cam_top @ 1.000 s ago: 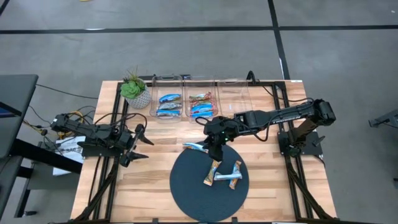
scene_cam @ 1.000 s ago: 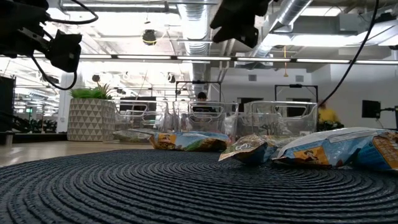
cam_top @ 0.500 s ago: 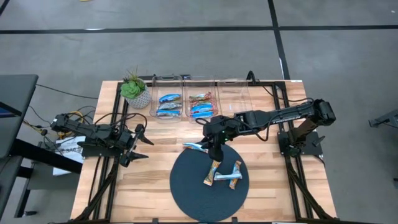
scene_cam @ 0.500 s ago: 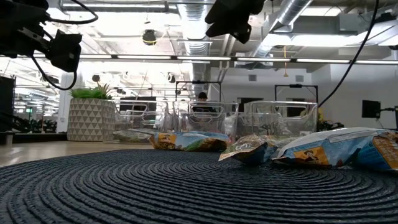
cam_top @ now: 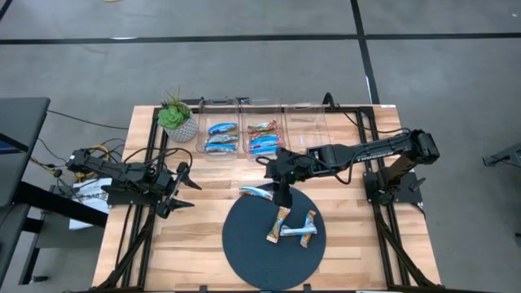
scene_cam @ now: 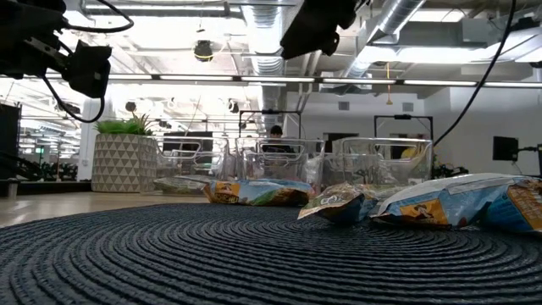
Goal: Pick and place Granola Bars by type
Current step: Put the yellow granola bar into the right transparent bin
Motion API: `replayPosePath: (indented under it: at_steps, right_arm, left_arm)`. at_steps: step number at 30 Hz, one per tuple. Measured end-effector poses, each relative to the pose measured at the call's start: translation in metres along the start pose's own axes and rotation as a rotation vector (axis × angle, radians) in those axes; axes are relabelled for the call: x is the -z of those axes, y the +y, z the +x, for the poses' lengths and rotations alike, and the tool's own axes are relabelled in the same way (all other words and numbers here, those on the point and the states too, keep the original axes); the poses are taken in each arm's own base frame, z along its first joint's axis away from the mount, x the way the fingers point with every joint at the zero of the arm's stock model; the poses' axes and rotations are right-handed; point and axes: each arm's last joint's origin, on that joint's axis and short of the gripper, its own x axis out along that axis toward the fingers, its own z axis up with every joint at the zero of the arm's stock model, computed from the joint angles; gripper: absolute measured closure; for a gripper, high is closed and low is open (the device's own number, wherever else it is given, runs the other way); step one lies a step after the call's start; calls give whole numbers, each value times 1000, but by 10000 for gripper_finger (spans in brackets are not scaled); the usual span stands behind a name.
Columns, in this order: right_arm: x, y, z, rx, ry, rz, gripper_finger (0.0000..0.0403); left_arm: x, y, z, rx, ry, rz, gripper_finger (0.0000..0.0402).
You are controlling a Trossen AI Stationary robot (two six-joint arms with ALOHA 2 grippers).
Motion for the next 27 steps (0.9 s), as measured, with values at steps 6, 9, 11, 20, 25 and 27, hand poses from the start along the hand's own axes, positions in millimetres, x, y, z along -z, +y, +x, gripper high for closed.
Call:
replayPosePath:
  at_steps: [6,9,11,20,25,27]
  right_arm:
    - [10,-2,15,88,94,-99,276]
    - [11,-1,34,76,126,-113,267]
    - [18,-1,45,77,207,-121,253]
    - [4,0,89,125,215,-124,152]
    - [5,-2,107,134,238,-114,138]
    - [9,-4,114,136,260,-113,138]
  left_arm:
    - [0,0,0,0,0,-3,127]
    - [0,0,0,0,1,2,127]
    - [0,0,0,-2,5,-2,127]
    - [3,0,2,-8,32,-10,127]
    - [3,0,2,-9,35,-10,127]
    - [3,0,2,-9,34,-10,127]
